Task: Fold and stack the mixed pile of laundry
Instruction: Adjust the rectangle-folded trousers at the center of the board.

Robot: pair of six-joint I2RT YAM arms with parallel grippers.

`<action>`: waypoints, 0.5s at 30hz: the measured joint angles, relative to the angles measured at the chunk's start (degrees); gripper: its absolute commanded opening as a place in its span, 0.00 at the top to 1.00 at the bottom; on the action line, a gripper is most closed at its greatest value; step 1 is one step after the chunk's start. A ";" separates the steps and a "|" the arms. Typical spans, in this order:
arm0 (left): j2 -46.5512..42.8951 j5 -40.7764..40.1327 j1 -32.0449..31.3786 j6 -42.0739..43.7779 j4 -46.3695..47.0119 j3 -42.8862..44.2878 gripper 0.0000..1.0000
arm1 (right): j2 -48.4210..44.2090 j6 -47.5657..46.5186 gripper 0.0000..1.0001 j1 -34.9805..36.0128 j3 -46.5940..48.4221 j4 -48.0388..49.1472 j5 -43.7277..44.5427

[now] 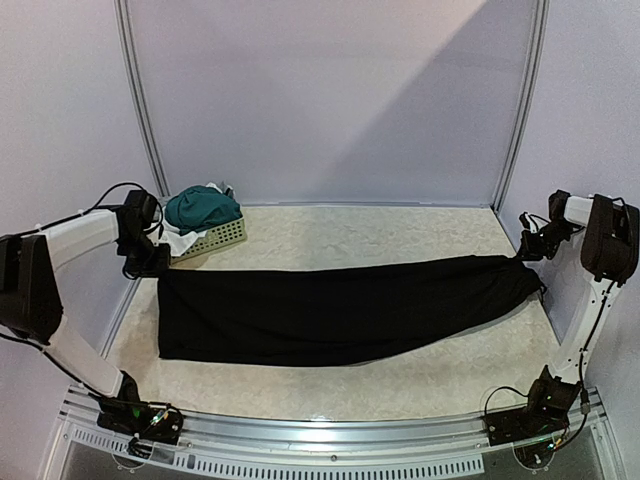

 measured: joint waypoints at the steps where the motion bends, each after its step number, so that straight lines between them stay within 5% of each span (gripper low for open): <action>1: 0.98 -0.31 0.00 0.13 0.15 0.24 1.00 | 0.00 0.04 1.00 0.00 0.00 0.11 -0.07; 7: 8.92 -2.29 -0.07 0.81 0.55 3.63 0.71 | 0.07 0.24 1.00 0.00 0.00 0.33 -0.24; 15: 4.48 -4.94 -1.88 -3.48 0.07 2.21 0.61 | 0.52 0.31 1.00 0.00 0.00 0.68 -0.68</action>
